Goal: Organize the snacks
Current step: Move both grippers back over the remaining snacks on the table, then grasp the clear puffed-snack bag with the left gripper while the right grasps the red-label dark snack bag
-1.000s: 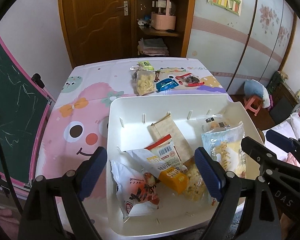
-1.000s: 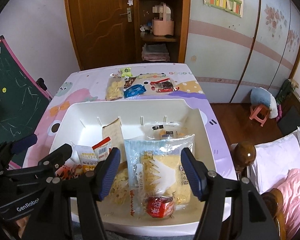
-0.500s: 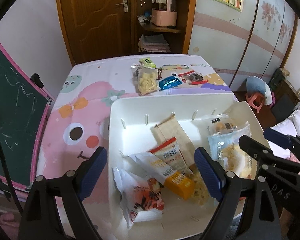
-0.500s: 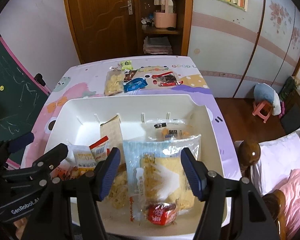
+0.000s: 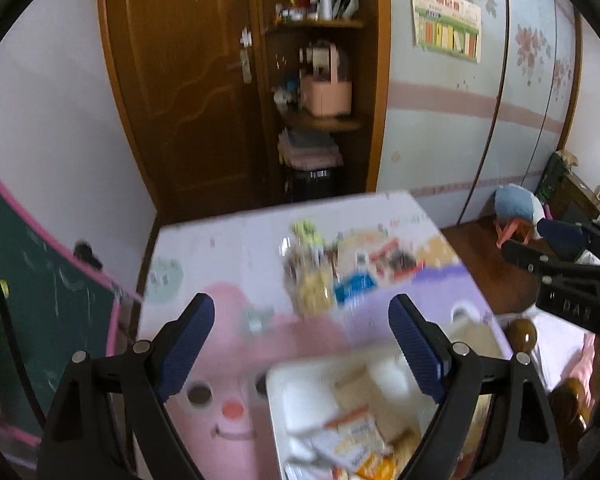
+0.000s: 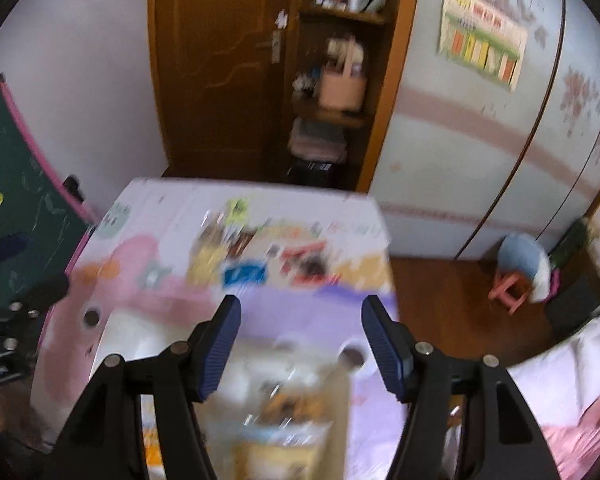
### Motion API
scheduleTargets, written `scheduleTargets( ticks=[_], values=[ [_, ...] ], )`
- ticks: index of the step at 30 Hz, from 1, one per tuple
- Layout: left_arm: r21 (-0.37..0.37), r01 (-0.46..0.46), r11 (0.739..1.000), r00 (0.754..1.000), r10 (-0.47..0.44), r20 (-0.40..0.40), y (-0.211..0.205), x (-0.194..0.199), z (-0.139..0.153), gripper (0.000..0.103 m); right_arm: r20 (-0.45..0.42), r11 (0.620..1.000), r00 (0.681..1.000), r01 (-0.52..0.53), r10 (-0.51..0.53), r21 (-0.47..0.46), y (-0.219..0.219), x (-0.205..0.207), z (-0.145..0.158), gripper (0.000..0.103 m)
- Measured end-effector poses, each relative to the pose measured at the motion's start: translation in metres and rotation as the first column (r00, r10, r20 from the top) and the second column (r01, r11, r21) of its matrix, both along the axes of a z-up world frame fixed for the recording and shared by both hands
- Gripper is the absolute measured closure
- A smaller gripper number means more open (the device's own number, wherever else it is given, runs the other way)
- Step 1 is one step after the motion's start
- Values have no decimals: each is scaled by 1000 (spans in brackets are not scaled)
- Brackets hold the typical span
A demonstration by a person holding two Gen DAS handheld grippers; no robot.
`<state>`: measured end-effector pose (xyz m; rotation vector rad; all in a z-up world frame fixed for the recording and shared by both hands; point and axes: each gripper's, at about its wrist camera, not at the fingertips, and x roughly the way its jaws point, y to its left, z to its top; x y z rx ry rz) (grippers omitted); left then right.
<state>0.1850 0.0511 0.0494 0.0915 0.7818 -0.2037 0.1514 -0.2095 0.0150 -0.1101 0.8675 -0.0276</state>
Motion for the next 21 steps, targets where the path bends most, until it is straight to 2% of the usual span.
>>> scheduleTargets(
  ticks=[2, 5, 7, 9, 12, 14, 17, 21],
  values=[
    [14, -2, 1000, 999, 2, 34, -4, 21, 18, 10, 24, 1000, 1000, 9, -8, -10, -10, 25, 21, 40],
    [38, -23, 999, 998, 20, 63, -10, 56, 29, 8, 28, 1000, 1000, 12, -12, 2, -21, 57, 35, 40],
    [43, -31, 999, 998, 29, 48, -15, 81, 24, 8, 3, 1000, 1000, 10, -10, 27, -30, 83, 35, 40],
    [41, -31, 999, 1000, 31, -1, -22, 114, 5, 8, -37, 999, 999, 6, -5, 47, -35, 109, 22, 39],
    [62, -27, 998, 996, 33, -87, -31, 152, -37, 8, -118, 999, 993, 1, 5, 53, -41, 146, -18, 39],
    [56, -4, 998, 982, 15, -191, -37, 175, -76, 8, -179, 998, 984, 2, 9, 59, -44, 164, -48, 39],
    [27, 5, 1000, 938, 5, -347, -43, 201, -135, 8, -314, 996, 949, 11, 19, 92, -49, 194, -111, 39],
    [47, 7, 999, 884, 16, -468, -47, 213, -195, 8, -429, 993, 903, 45, 6, 109, -56, 217, -176, 39]
  ],
)
